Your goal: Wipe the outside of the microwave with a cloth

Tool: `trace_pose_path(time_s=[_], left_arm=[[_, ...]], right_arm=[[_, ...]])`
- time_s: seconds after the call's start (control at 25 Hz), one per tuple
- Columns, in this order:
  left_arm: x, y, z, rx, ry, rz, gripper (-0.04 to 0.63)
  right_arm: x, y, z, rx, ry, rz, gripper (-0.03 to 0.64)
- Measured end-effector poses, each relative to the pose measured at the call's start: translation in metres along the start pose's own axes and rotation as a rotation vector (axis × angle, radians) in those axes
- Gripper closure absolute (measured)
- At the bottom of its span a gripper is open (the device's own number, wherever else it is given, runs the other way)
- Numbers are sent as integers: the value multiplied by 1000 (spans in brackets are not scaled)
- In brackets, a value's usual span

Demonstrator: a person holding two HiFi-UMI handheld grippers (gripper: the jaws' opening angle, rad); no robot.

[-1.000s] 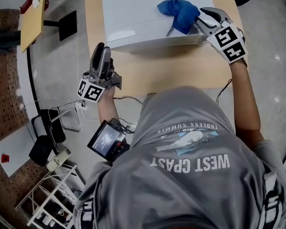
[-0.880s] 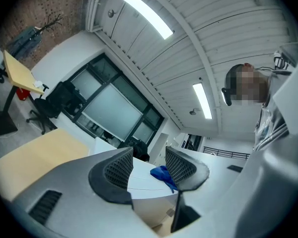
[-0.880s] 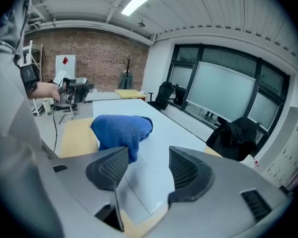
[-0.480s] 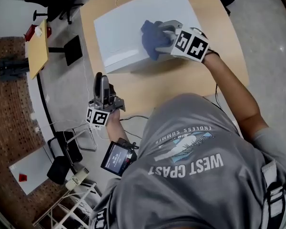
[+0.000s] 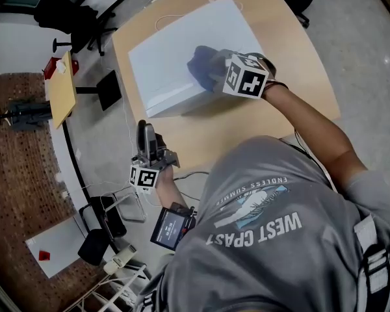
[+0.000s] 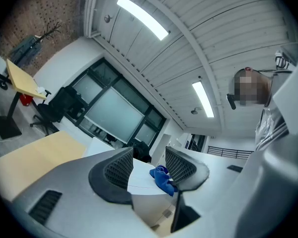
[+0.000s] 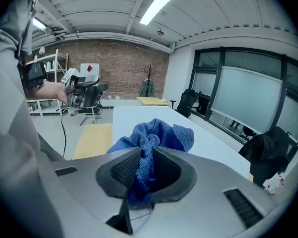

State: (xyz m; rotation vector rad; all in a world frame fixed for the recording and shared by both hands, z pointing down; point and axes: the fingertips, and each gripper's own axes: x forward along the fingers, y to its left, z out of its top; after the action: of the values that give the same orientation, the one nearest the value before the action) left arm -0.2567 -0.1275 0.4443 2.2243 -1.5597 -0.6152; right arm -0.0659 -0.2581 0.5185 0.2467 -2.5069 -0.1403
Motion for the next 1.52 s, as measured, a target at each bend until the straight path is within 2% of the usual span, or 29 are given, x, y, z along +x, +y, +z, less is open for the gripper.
trace_pose_path(time_s=[0.24,0.48,0.64,0.84,1.04,1.52], left_arm=[[5,-14,2,1,-5,-14,380],[-1,-42,-20,21,-7,-51,388],[0,-56,-21,81,13,-71,394],[6,-74,-29,188,59,-113,399],[-2,-95,-30,256,117,-126,399],[-3,-116,-31,267,98,-138,399]], right_arm=[[-50,-28,11,106,-123,-93,541],[-119,-30,15,261,-341,-152,541],[-164,-23,35,316,-487,-160,541],[-211,-7,40,313,-611,-177,541],[-247,13,30,332,-615,-204,541],[-271,21,9,345,-569,-231,541]])
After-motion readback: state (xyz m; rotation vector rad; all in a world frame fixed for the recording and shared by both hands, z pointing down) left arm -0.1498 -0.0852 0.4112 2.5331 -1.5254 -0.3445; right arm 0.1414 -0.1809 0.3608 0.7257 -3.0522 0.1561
